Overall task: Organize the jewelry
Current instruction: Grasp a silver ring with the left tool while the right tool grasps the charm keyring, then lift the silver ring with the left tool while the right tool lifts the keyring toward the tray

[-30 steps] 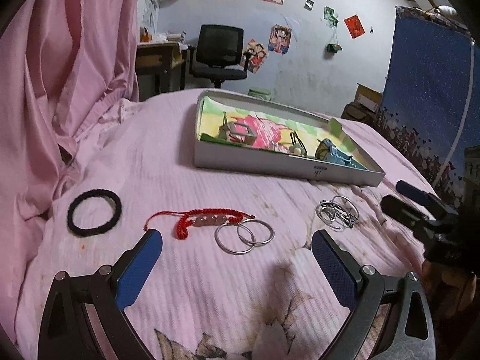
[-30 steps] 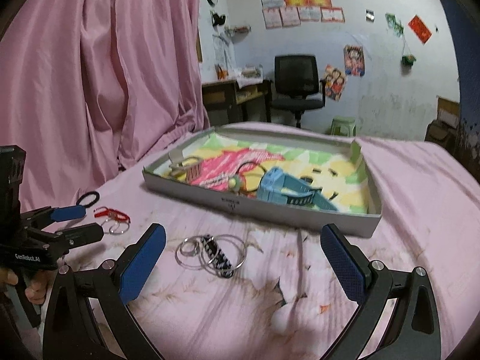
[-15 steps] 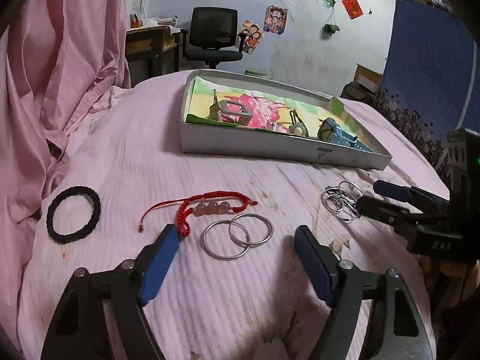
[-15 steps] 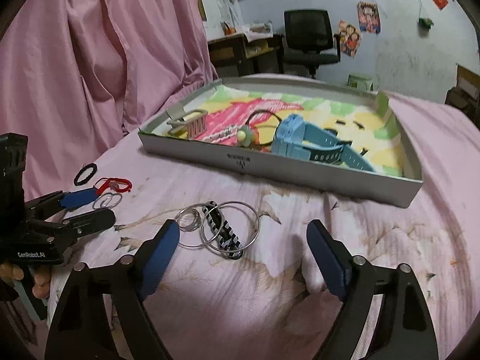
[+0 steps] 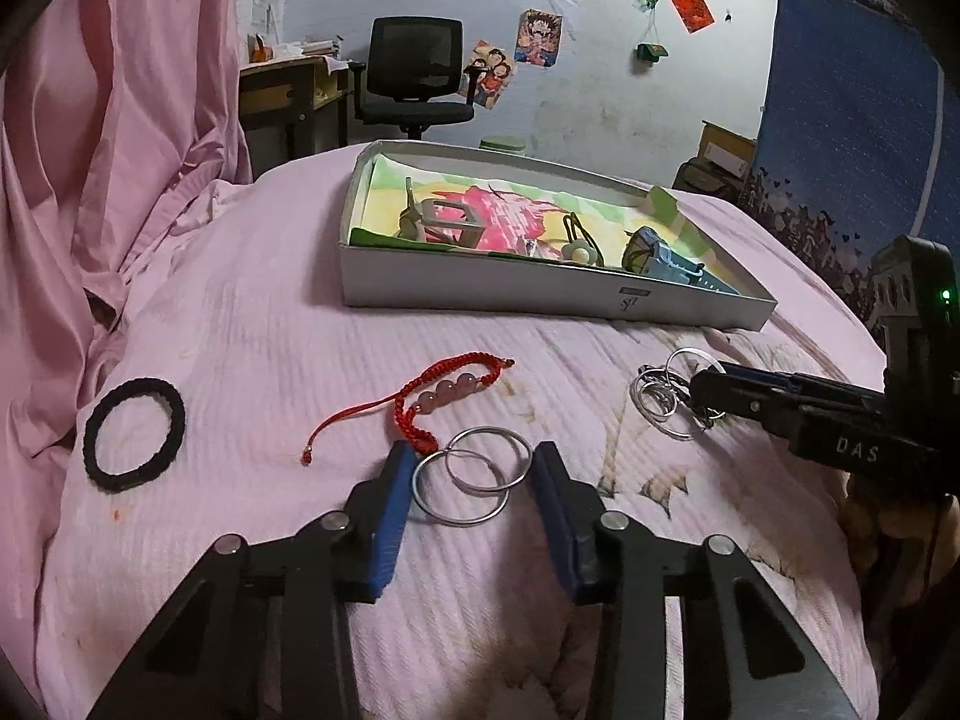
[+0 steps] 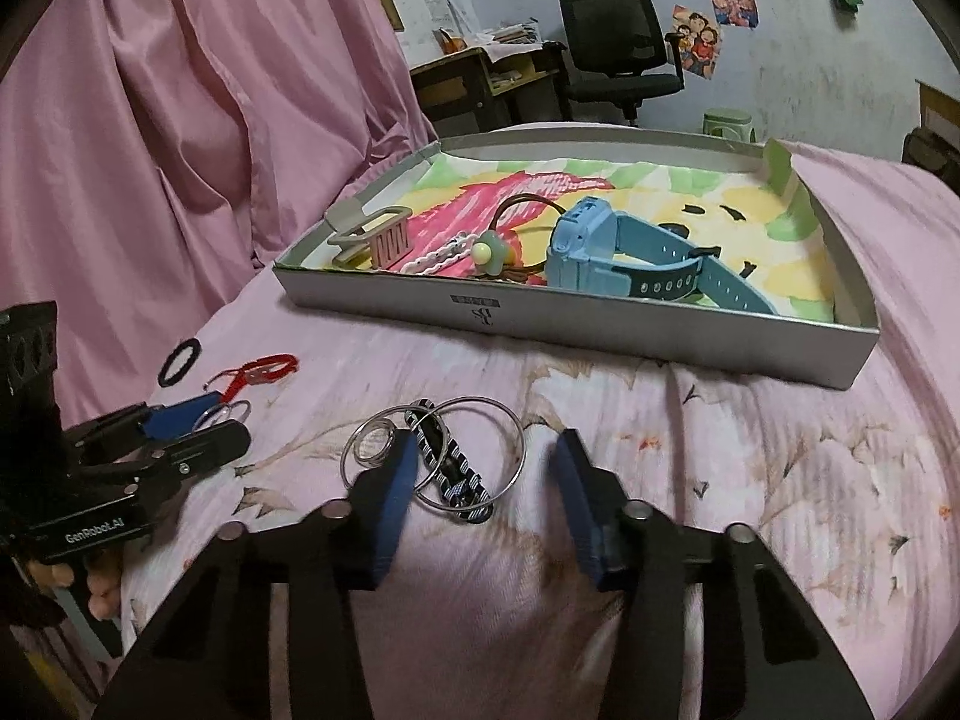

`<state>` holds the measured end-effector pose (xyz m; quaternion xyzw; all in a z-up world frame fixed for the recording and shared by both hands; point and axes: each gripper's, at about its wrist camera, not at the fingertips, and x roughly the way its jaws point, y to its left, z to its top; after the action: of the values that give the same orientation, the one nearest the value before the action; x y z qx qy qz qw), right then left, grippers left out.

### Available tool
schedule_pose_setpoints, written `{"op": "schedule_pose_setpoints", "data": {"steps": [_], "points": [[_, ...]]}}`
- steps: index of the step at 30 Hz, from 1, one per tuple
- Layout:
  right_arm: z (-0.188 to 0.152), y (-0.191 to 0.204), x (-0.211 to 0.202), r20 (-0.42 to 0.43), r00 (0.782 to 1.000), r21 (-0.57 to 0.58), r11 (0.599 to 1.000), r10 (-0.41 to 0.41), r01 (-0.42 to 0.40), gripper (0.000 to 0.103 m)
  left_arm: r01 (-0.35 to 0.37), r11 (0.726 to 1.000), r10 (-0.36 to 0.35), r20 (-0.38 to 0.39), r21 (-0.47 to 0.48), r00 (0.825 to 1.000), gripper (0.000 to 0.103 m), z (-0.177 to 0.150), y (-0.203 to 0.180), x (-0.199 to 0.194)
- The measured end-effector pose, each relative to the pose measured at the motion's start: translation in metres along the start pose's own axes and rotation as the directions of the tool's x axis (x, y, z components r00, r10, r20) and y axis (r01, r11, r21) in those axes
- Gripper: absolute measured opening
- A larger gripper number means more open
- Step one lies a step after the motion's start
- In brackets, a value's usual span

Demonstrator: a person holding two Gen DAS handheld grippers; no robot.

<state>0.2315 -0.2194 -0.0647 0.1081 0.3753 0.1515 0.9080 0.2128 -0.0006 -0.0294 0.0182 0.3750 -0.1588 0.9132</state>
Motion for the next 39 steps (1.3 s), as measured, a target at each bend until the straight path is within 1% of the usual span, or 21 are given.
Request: {"op": "schedule_pose_setpoints", "data": {"steps": [1, 4, 6, 10, 14, 17, 30, 33, 39], "points": [[0.0, -0.001, 0.0, 0.0, 1.0, 0.006, 1.0, 0.006, -0.006, 0.031, 0.0, 1.0, 0.0, 0.003, 0.002, 1.0, 0.034, 0.0, -0.001, 0.0], [-0.002, -0.003, 0.002, 0.002, 1.0, 0.018, 1.0, 0.021, -0.021, 0.021, -0.002, 1.0, 0.002, 0.005, 0.006, 1.0, 0.029, -0.001, -0.002, -0.001], [-0.003, -0.004, 0.002, 0.005, 1.0, 0.027, 0.999, 0.026, -0.026, 0.018, -0.005, 1.0, 0.005, 0.008, 0.008, 1.0, 0.029, -0.001, -0.003, -0.002], [-0.004, -0.008, 0.001, 0.017, 0.999, 0.045, 0.998, 0.037, -0.037, 0.004, -0.011, 1.0, 0.011, 0.024, 0.006, 1.0, 0.029, -0.002, -0.004, -0.006], [-0.005, -0.009, -0.003, 0.044, 0.998, 0.05, 0.998, 0.045, -0.047, 0.003, -0.013, 1.0, 0.013, 0.034, 0.006, 0.999, 0.029, -0.002, -0.006, -0.01], [-0.005, -0.006, -0.01, 0.08, 0.996, 0.041, 0.998, 0.047, -0.05, 0.003, -0.007, 1.0, 0.006, 0.047, 0.005, 0.999, 0.029, -0.002, -0.009, -0.016], [0.0, 0.006, -0.04, 0.194, 0.98, -0.006, 0.999, 0.046, -0.046, 0.002, 0.014, 1.0, -0.016, 0.111, 0.023, 0.994, 0.029, 0.002, -0.022, -0.044], [0.001, 0.009, -0.046, 0.213, 0.976, -0.011, 0.999, 0.049, -0.048, 0.002, 0.018, 0.999, -0.021, 0.127, 0.026, 0.992, 0.029, 0.006, -0.024, -0.049], [0.008, 0.012, -0.06, 0.259, 0.964, -0.018, 0.998, 0.055, -0.052, 0.002, 0.036, 0.999, -0.039, 0.157, 0.024, 0.987, 0.029, 0.027, -0.026, -0.05]]}}
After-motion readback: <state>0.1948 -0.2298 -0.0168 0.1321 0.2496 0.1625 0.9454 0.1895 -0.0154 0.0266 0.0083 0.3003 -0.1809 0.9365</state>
